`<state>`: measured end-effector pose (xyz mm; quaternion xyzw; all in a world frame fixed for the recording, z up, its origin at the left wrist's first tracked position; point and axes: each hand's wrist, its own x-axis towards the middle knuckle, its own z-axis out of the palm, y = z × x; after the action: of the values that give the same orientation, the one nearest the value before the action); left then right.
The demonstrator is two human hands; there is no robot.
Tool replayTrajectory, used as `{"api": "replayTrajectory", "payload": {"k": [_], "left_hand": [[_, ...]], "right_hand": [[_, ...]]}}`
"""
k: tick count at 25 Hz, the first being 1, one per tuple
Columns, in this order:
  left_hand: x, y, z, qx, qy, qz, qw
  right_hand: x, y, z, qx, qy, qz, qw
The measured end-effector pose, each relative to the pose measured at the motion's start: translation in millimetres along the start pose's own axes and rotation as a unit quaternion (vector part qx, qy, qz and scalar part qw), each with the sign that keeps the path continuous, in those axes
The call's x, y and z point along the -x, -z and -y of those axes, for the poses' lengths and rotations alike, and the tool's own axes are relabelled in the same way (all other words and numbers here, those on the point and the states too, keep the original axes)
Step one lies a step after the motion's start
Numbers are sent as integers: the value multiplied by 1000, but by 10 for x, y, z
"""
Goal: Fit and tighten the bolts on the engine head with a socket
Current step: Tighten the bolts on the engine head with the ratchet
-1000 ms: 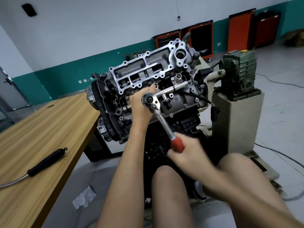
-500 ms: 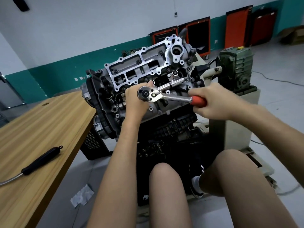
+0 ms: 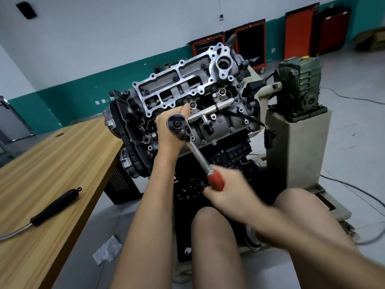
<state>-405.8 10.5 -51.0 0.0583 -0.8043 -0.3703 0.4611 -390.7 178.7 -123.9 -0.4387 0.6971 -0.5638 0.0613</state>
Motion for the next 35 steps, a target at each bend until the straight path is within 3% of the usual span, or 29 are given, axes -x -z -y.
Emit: {"api": "replayTrajectory", "payload": {"k": [3,6,8,11,14,16,19,21,23,25,27,29,32,35], "left_hand": [[-46,16,-11,-18,0,26,999],[-63,19,-23,-18,0,35,999],[-52,10,-15,-17,0,23,1000],[-20,-46,-26,-5,5,2,1000],[-10,-37,-37,-2,4,-1,1000],[-15,1,-24,-5,-3,10,1000],[-27,18,-26,-7,-3,34,999],[-52,12,-42,-11,-10,44,999],[-73,12,-59,-30,-9,53,998],[-78,26,-47,-32,5,44,999],[-59,32,-23,-13,18,25,999],[-31,-3,-33,-2,18,10,1000],[-35,-29,-70,-8,17,-2,1000],[-59,0,-39,-23,7,10,1000]], "right_hand": [[-447,924,77,254,66,79,962],[-738,1272,207,372,127,54,918],[-589,1096,127,327,108,35,938],[-137,429,-99,119,44,-16,992],[83,-285,-52,-88,-22,-40,995],[92,-357,-15,-106,-27,-22,994],[-129,287,-78,63,23,43,997],[-426,864,-9,224,68,89,968],[-679,1223,138,323,106,81,937],[-706,1239,151,343,122,48,930],[-453,891,41,262,104,24,959],[-110,340,-64,95,61,-14,994],[104,-388,-50,-98,-20,-64,993],[62,-369,-20,-87,-21,-52,995]]}}
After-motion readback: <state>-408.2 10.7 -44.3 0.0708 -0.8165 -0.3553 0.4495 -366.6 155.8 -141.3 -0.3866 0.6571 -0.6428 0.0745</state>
